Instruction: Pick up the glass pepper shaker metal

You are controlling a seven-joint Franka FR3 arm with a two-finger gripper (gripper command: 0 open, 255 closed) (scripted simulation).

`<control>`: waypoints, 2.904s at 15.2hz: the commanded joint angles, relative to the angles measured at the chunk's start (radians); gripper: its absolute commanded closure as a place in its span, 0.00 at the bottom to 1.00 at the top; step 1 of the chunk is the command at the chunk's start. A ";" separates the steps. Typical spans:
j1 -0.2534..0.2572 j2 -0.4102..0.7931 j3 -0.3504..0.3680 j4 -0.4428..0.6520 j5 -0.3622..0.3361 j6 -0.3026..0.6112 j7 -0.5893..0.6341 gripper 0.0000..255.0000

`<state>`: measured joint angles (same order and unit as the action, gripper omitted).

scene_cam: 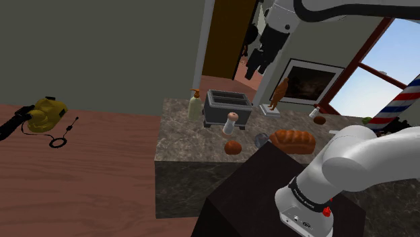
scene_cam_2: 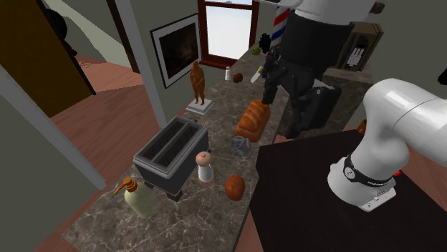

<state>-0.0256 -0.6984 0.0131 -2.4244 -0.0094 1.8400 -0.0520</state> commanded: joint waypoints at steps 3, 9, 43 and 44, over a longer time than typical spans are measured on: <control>-0.018 0.077 -0.029 -0.055 -0.027 0.124 -0.035 0.00; -0.051 0.233 -0.078 -0.095 -0.068 0.308 -0.089 0.00; -0.203 1.203 -0.179 0.231 -0.044 0.918 -0.327 1.00; -0.203 1.203 -0.179 0.230 -0.044 0.918 -0.327 1.00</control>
<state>-0.2282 0.5030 -0.1663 -2.1943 -0.0533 2.7576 -0.3787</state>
